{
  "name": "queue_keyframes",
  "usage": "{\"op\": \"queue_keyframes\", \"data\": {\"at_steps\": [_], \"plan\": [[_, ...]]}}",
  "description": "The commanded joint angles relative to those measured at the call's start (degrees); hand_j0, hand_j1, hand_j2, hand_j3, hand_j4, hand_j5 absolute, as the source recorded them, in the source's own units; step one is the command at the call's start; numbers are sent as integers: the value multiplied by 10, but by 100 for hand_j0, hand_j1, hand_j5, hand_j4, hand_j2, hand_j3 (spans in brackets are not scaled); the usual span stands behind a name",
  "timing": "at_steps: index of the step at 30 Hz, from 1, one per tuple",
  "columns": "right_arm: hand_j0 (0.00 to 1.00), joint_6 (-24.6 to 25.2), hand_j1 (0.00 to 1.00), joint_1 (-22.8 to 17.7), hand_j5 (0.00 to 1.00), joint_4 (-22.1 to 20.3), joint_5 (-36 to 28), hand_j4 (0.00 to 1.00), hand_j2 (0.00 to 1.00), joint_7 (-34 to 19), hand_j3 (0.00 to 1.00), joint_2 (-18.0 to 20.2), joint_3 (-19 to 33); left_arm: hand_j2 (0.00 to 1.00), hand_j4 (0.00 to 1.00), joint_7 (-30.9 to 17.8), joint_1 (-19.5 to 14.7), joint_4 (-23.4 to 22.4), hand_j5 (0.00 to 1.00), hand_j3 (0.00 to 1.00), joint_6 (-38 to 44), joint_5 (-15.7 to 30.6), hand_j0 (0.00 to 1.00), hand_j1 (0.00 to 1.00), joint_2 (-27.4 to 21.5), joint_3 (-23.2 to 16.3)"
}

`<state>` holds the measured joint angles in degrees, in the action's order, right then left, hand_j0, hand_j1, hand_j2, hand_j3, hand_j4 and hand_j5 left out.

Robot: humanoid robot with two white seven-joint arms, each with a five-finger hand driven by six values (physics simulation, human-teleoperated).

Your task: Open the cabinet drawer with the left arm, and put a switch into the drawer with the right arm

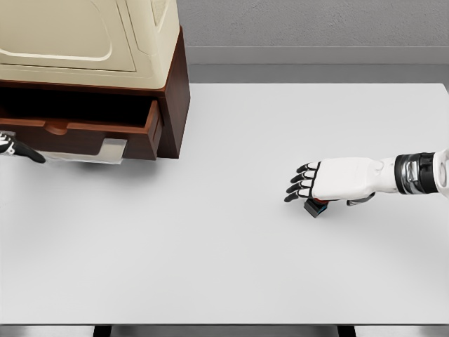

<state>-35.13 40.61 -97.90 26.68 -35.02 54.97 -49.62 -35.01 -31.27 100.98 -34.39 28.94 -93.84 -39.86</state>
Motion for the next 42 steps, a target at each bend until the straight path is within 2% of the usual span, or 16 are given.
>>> {"op": "queue_keyframes", "data": {"at_steps": [1,30,32,33,37,42], "plan": [[100,1,100,0,100,0,-2,100,100,0,100,1,1,100,100,0,0,0,100,100,-6,29,100,100,-32,-4],[100,1,100,0,100,0,-2,100,100,0,100,0,-2,100,100,0,1,-3,100,100,-6,15,100,100,-29,-14],[93,1,93,0,93,0,-2,93,93,0,93,0,-2,100,100,0,1,-3,100,100,-6,15,100,100,-29,-14],[92,1,92,0,92,0,-2,92,92,0,92,0,-5,100,100,0,1,-3,100,100,-6,15,100,100,-29,-14],[92,1,92,0,92,3,-1,92,92,0,92,0,-9,100,100,0,1,-3,100,100,-6,15,100,100,-29,-14],[100,1,100,0,100,4,17,100,100,0,100,-4,-17,100,100,0,1,-4,100,100,-6,15,100,100,-28,-14]]}}
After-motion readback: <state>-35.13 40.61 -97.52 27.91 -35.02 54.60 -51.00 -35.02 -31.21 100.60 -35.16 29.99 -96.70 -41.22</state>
